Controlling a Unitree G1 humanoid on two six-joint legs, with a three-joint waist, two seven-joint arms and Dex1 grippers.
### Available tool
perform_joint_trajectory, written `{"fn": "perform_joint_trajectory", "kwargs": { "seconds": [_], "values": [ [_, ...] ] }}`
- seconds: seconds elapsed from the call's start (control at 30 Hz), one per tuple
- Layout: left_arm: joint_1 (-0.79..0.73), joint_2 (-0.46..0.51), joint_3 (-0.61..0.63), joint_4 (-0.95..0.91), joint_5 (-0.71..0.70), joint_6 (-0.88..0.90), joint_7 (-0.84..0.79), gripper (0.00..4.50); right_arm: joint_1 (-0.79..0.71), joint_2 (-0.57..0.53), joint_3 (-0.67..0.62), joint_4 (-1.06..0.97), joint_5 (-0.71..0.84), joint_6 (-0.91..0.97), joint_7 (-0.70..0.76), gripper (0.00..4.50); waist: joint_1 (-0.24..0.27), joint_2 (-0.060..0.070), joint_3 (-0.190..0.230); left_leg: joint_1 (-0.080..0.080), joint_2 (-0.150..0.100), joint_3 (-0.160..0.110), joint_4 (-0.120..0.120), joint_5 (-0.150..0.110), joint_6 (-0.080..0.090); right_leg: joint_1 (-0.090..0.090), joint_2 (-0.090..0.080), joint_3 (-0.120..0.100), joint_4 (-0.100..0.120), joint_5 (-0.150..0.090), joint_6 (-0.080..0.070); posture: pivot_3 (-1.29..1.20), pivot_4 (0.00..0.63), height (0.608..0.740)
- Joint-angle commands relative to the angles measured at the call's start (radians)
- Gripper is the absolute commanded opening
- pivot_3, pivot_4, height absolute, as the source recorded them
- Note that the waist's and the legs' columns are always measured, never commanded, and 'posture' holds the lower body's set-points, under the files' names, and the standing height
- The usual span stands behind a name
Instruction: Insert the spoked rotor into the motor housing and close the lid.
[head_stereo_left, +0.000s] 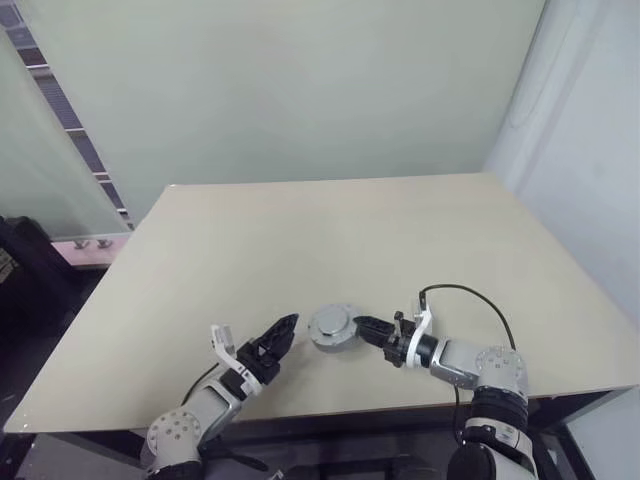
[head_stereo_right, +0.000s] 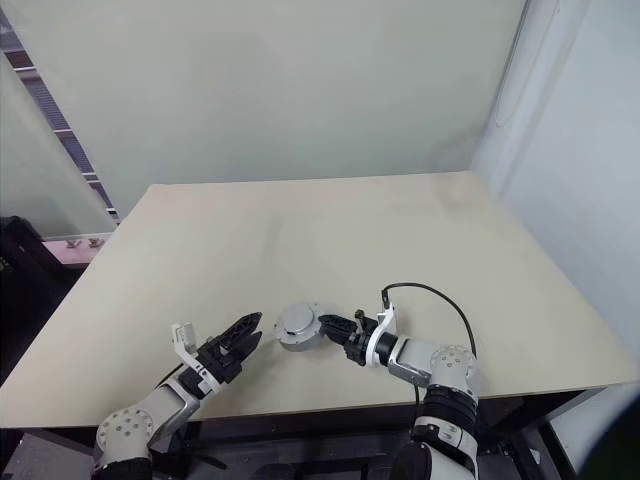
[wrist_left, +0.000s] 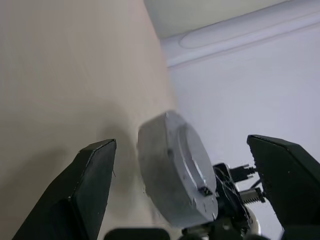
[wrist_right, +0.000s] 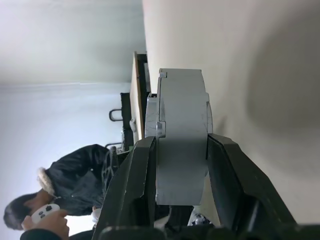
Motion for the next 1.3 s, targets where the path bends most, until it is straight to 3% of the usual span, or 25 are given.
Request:
{"fn": "perform_joint_trajectory", "kwargs": {
  "seconds": [0.03, 1.0, 1.1, 1.23, 1.3],
  "values": [
    [-0.012, -0.036, 0.004, 0.001, -0.056, 0.015, 0.033, 4.5, -0.064, 0.06, -0.001, -0.055, 0.092, -0.013, -0.007, 1.22, 0.0, 0.0, 0.0, 0.0, 0.0, 0.0, 0.0, 0.0, 0.0, 0.0, 0.0, 0.0, 0.0, 0.0, 0.0, 0.0, 0.0, 0.74],
    [-0.087, -0.147, -0.087, 0.128, -0.012, -0.056, -0.034, 4.5, -0.027, 0.061, 0.092, -0.065, 0.2, -0.012, -0.098, 1.22, 0.0, 0.0, 0.0, 0.0, -0.001, 0.0, 0.002, 0.0, 0.0, 0.001, 0.0, 0.002, 0.0, 0.0, 0.0, 0.0, 0.0, 0.74],
    [-0.084, -0.154, -0.083, 0.115, -0.018, -0.06, -0.019, 3.88, -0.026, 0.06, 0.095, -0.063, 0.203, -0.015, -0.101, 1.22, 0.0, 0.0, 0.0, 0.0, -0.001, 0.0, 0.002, 0.0, 0.001, 0.001, 0.001, 0.002, 0.001, 0.0, 0.0, 0.0, 0.0, 0.74],
    [-0.075, -0.159, -0.079, 0.093, -0.024, -0.061, -0.003, 2.56, -0.025, 0.058, 0.097, -0.061, 0.209, -0.017, -0.108, 1.22, 0.0, 0.0, 0.0, 0.0, -0.001, 0.0, 0.002, 0.0, 0.001, 0.001, 0.001, 0.002, 0.0, 0.0, 0.0, 0.0, 0.0, 0.74],
    [-0.072, -0.162, -0.077, 0.085, -0.029, -0.063, 0.005, 2.33, -0.025, 0.057, 0.099, -0.06, 0.212, -0.017, -0.11, 1.22, 0.0, 0.0, 0.0, 0.0, -0.001, 0.0, 0.002, 0.0, 0.001, 0.001, 0.001, 0.002, 0.0, 0.0, 0.0, 0.0, 0.0, 0.74]
  ]
}}
